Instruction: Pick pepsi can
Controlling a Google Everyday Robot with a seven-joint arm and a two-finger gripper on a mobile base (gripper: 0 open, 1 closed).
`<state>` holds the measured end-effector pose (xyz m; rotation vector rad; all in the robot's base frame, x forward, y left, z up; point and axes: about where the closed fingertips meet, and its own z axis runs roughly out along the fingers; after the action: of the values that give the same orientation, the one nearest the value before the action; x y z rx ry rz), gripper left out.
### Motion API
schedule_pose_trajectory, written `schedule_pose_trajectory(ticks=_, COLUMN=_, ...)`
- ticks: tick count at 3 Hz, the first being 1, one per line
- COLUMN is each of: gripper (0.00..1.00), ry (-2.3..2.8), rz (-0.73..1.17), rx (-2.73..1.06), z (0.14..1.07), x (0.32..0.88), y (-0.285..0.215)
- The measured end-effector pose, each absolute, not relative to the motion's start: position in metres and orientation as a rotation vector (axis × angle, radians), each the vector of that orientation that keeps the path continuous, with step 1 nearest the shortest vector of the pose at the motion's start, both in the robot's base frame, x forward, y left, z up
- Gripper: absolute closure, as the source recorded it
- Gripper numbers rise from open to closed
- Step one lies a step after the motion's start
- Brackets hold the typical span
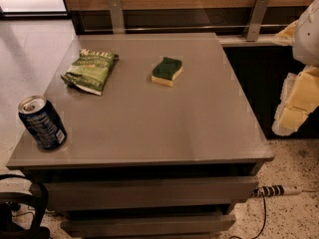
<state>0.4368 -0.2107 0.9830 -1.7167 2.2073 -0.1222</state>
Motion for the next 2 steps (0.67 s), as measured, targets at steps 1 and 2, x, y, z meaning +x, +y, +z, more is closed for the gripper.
schedule_pose_trajectory(ticks=1, gripper=0.00, ry=2.207, rz=-0.122, rx=-1.717, z=0.9831, x=0.4368, y=-0.2106)
schedule_pose_trajectory(ticks=2, gripper=0.00, ry=2.193, rz=-0.101, rx=-1.712, z=0.9845, x=0.4395, y=-0.2059)
